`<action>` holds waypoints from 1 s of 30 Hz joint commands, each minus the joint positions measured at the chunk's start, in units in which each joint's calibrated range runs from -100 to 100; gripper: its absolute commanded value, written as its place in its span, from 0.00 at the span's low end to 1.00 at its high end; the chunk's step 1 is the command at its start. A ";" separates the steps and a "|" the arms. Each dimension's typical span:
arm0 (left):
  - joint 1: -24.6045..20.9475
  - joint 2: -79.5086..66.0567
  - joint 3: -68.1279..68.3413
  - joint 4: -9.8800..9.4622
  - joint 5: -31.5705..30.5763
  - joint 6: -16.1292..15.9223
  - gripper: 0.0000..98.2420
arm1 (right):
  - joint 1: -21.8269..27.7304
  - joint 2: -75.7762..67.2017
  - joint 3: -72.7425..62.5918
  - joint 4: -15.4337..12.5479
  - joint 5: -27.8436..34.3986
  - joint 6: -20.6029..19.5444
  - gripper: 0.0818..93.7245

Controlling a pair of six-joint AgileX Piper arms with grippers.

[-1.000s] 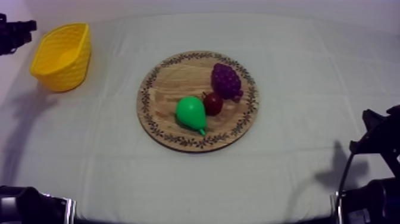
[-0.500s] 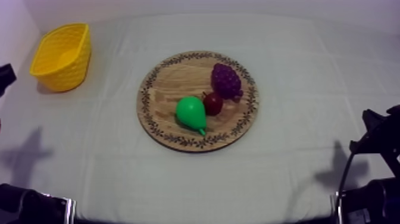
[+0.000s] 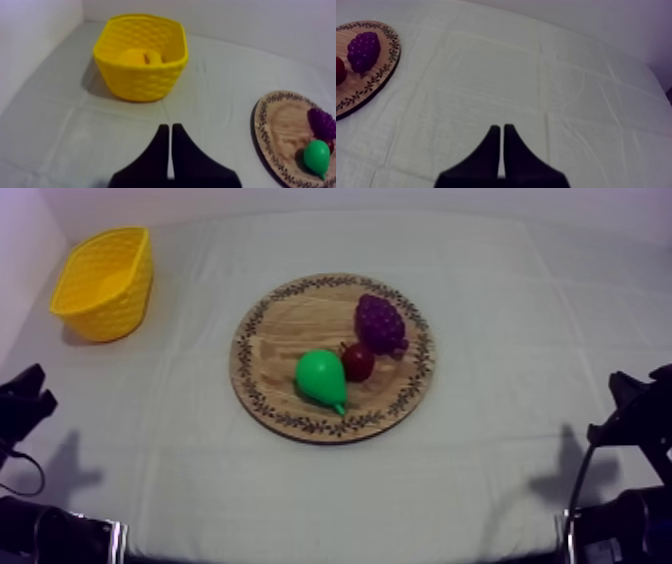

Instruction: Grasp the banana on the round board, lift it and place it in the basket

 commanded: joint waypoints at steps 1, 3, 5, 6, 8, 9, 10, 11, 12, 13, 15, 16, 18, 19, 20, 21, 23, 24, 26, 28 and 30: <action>0.17 -1.43 3.74 0.12 -0.47 -0.55 0.00 | -0.01 0.04 -0.03 -0.03 -0.02 0.03 0.01; 0.44 -2.79 5.54 0.60 -0.81 -1.60 0.00 | -0.01 0.04 -0.03 -0.03 -0.02 0.03 0.01; 0.54 -3.85 6.92 1.91 -1.16 -3.59 0.00 | -0.01 0.04 -0.03 -0.03 -0.02 0.03 0.01; 0.55 -4.18 7.34 2.36 -1.35 -4.17 0.00 | -0.01 0.04 -0.03 -0.03 -0.02 0.02 0.01; 0.44 -4.53 8.02 2.93 -2.16 -4.08 0.00 | -0.01 0.04 -0.03 -0.03 -0.02 0.00 0.01; 0.33 -4.81 8.38 3.29 -2.84 -2.95 0.00 | -0.01 0.04 -0.03 -0.03 -0.02 0.01 0.01; 0.24 -5.09 8.84 3.71 -3.98 -1.14 0.00 | -0.01 0.04 -0.03 -0.03 -0.02 0.02 0.01; 0.15 -5.41 9.35 4.16 -5.43 0.87 0.00 | -0.01 0.04 -0.03 -0.03 -0.02 0.01 0.01; 0.09 -5.78 9.82 4.56 -6.76 2.89 0.00 | -0.01 0.04 -0.03 -0.03 -0.02 0.00 0.01; 0.09 -6.13 10.14 4.87 -7.69 4.75 0.00 | -0.01 0.04 -0.03 -0.03 -0.02 0.00 0.01; 0.31 -6.72 10.52 5.37 -8.80 7.08 0.00 | -0.01 0.04 -0.03 -0.03 -0.02 0.02 0.01; 0.52 -6.96 10.64 5.51 -9.12 7.46 0.00 | -0.01 0.04 -0.03 -0.03 -0.02 0.01 0.01; 0.89 -7.30 10.77 5.68 -9.50 7.14 0.00 | -0.01 0.04 -0.03 -0.03 -0.02 0.00 0.01; 1.00 -7.39 10.81 5.73 -9.61 6.64 0.00 | -0.01 0.04 -0.03 -0.03 -0.02 0.01 0.01; 1.07 -7.46 10.83 5.76 -9.68 6.04 0.00 | -0.01 0.04 -0.03 -0.03 -0.02 0.02 0.01; 1.12 -7.51 10.85 5.79 -9.74 5.40 0.00 | -0.01 0.04 -0.03 -0.03 -0.02 0.01 0.01; 1.19 -7.56 10.87 5.81 -9.80 4.27 0.00 | -0.01 0.04 -0.03 -0.03 -0.02 0.00 0.01; 1.20 -7.58 10.88 5.82 -9.82 3.87 0.00 | -0.01 0.04 -0.03 -0.03 -0.02 0.01 0.01; 1.23 -7.60 10.89 5.83 -9.84 3.36 0.00 | -0.01 0.04 -0.03 -0.03 -0.02 0.01 0.01; 1.24 -7.61 10.89 5.85 -9.85 3.20 0.00 | -0.01 0.04 -0.03 -0.03 -0.02 0.00 0.01; 1.24 -7.61 10.89 5.87 -9.86 3.11 0.00 | -0.01 0.04 -0.03 -0.03 -0.02 -0.01 0.01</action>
